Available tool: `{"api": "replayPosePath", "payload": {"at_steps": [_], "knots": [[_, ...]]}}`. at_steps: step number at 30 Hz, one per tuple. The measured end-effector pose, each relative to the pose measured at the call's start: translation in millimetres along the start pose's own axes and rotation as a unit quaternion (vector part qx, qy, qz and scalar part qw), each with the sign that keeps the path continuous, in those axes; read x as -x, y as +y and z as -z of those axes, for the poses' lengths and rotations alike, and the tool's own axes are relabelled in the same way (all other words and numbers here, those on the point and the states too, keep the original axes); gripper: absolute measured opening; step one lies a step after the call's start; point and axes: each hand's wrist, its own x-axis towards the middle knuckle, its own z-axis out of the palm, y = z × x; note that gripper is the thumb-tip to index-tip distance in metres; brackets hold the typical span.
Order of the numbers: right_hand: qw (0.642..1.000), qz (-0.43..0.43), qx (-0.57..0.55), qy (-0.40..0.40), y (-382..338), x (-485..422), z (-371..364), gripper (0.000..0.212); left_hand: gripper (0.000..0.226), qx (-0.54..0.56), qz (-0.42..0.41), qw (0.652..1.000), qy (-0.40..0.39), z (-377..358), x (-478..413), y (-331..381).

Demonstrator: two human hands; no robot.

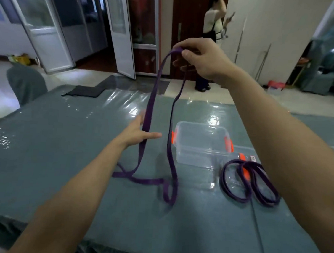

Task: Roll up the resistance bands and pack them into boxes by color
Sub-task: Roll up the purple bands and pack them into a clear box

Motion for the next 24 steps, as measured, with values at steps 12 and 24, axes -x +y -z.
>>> {"api": "replayPosePath", "payload": {"at_steps": [12,24], "knots": [[0.985,-0.084,-0.125,0.083,58,39,52,0.032,0.021,0.128,-0.02,0.984,-0.122,-109,-18,50],[0.973,-0.199,-0.013,0.119,123,115,-8,0.045,0.025,0.248,-0.012,0.969,0.005,-152,15,63]]}}
